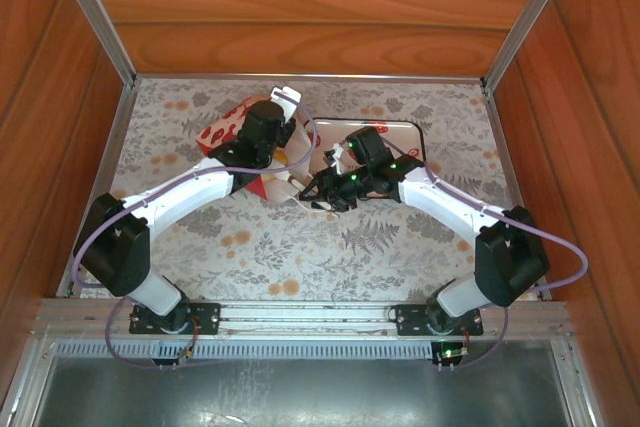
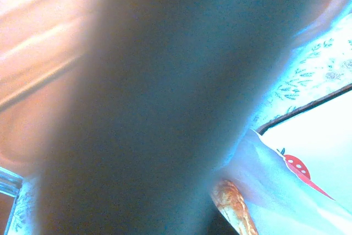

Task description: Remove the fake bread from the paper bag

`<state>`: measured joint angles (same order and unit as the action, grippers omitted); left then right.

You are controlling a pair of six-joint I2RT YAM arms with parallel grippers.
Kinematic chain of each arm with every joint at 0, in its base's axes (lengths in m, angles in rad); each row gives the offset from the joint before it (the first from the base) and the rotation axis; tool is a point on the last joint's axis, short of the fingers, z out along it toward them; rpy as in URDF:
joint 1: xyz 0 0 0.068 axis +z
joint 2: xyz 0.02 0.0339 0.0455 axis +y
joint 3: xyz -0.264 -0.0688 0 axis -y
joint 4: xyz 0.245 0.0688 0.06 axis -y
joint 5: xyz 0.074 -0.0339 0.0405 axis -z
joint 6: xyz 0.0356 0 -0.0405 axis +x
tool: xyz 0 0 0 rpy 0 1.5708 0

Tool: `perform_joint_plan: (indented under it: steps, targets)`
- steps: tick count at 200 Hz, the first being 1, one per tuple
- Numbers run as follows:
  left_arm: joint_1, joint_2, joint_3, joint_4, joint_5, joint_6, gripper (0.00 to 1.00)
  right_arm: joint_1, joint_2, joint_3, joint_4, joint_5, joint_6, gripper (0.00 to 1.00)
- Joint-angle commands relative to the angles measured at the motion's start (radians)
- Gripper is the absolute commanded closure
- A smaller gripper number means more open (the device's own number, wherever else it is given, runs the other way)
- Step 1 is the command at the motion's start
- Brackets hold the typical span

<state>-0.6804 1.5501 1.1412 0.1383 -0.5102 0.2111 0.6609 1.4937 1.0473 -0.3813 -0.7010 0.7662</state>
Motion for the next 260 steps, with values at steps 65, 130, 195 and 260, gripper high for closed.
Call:
perform_joint_plan:
  steps: [65, 130, 195, 260]
  targets:
    - [0.009, -0.053, -0.016, 0.049, 0.007, -0.013, 1.0, 0.004, 0.066, 0.034, 0.091, -0.051, 0.039, 0.45]
    - [0.009, -0.055, -0.025, 0.05, 0.011, -0.016, 1.0, 0.002, 0.097, 0.028, 0.191, -0.075, 0.08, 0.44]
    - [0.01, -0.056, -0.026, 0.052, 0.03, -0.027, 1.0, 0.002, 0.16, 0.033, 0.309, -0.112, 0.123, 0.4]
    - [0.01, -0.057, -0.026, 0.052, 0.032, -0.034, 1.0, 0.002, 0.211, 0.041, 0.356, -0.121, 0.128, 0.52]
